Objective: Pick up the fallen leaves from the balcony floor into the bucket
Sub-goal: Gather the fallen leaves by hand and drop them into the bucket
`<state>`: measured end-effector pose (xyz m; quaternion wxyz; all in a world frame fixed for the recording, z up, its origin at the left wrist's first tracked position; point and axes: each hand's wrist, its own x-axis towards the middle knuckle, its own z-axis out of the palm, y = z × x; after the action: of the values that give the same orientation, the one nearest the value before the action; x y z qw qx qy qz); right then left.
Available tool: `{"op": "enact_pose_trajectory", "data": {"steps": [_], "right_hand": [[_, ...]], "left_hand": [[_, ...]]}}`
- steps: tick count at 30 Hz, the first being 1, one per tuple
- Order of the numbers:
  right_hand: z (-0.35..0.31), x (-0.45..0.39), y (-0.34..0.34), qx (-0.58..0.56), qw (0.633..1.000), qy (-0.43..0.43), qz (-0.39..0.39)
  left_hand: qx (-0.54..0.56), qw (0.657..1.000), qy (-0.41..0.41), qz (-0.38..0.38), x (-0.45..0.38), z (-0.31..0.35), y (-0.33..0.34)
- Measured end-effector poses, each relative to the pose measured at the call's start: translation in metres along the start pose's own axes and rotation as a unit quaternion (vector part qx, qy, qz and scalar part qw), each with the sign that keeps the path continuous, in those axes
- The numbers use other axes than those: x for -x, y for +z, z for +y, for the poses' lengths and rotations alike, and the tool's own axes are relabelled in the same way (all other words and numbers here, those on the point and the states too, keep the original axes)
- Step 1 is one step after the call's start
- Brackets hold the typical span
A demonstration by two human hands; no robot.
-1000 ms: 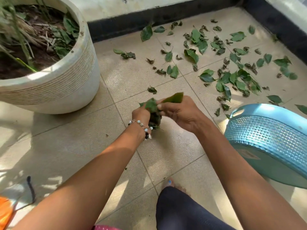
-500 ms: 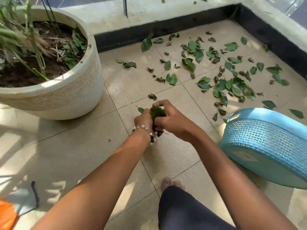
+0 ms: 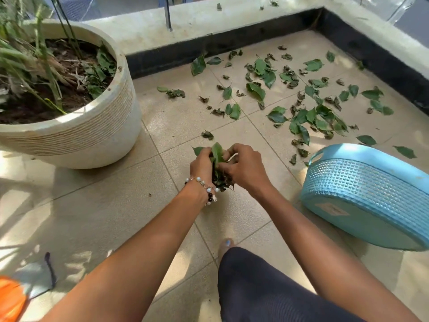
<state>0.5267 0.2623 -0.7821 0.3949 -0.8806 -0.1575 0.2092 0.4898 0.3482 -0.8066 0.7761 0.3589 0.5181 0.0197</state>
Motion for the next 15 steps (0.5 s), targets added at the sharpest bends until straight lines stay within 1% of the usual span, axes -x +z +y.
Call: {"op": "enact_pose_trajectory", "data": {"steps": [2, 5, 6, 9, 12, 13, 15], "right_hand": [[0.001, 0.003, 0.003, 0.050, 0.998, -0.025, 0.005], [-0.003, 0.001, 0.008, 0.093, 0.994, -0.051, 0.000], [-0.004, -0.001, 0.010, 0.084, 0.995, -0.048, 0.005], [-0.011, -0.005, 0.012, 0.006, 0.999, -0.028, 0.017], [-0.019, -0.011, 0.010, -0.013, 0.998, -0.066, -0.018], [-0.022, -0.014, 0.008, -0.010, 0.997, -0.081, -0.016], [-0.026, -0.031, 0.005, -0.005, 0.995, -0.099, 0.015]], "left_hand": [[0.000, 1.000, -0.010, -0.005, -0.003, -0.004, 0.002], [-0.014, 0.999, -0.011, 0.039, 0.007, 0.000, 0.006], [-0.018, 0.998, -0.003, 0.056, 0.007, 0.001, 0.007], [-0.013, 0.995, 0.000, 0.099, 0.000, 0.004, 0.004], [0.021, 0.992, 0.006, 0.127, -0.008, 0.009, 0.000], [0.023, 0.991, 0.012, 0.133, -0.011, 0.009, -0.002], [0.011, 0.988, 0.027, 0.152, -0.020, 0.013, -0.006]]}}
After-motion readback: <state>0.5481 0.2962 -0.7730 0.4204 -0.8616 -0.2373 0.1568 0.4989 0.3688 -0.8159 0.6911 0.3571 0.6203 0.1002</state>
